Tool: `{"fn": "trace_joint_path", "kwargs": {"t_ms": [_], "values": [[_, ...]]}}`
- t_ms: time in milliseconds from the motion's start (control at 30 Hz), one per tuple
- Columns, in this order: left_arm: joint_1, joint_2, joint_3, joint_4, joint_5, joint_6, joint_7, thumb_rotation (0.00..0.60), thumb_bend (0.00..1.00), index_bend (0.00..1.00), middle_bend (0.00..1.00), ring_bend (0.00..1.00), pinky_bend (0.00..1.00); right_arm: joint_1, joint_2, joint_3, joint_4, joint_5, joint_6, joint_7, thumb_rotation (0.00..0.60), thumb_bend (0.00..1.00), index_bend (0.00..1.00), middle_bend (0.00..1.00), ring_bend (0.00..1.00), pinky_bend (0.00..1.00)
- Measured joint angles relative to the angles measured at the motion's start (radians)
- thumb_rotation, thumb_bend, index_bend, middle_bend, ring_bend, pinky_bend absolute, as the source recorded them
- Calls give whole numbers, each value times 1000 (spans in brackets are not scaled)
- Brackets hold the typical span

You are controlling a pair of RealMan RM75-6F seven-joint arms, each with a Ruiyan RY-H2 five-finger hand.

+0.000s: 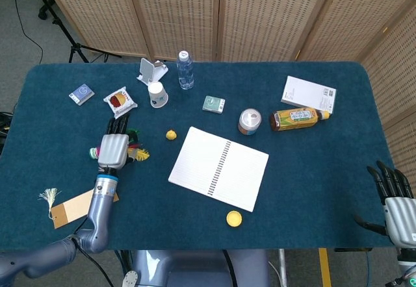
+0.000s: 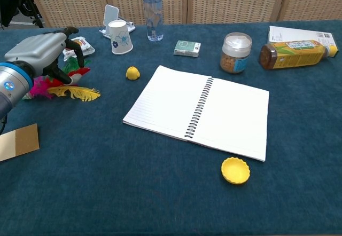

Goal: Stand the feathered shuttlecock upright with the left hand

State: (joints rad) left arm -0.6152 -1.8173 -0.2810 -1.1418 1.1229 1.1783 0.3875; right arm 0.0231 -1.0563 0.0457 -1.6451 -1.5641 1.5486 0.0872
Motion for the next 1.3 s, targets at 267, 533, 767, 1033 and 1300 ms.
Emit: {"fn": "trace_joint_path", "kwargs": {"t_ms": [267, 533, 767, 1033, 1300], "values": [[-1, -6, 3, 8, 5, 10, 0, 600, 367, 590, 0, 0, 0, -2, 1, 0, -2, -1, 3, -1, 600, 0, 0, 0, 0, 0], [1, 1, -1, 11, 5, 19, -1, 600, 422, 628, 0, 0, 0, -3, -1, -1, -3, -3, 6, -8, 600, 0, 0, 0, 0, 0], [4, -1, 1, 22, 1, 19, -1, 600, 442, 653, 0, 0, 0, -3, -1, 0, -3, -1, 7, -10, 600, 0, 0, 0, 0, 0], [3, 4, -5, 14, 14, 37, -10, 600, 442, 672, 0, 0, 0, -3, -2, 2, 1, 2, 6, -8, 600, 0, 0, 0, 0, 0], [0, 35, -19, -50, 44, 81, -4, 600, 442, 687, 0, 0, 0, -3, -4, 2, 1, 1, 9, -9, 600, 0, 0, 0, 0, 0]]}}
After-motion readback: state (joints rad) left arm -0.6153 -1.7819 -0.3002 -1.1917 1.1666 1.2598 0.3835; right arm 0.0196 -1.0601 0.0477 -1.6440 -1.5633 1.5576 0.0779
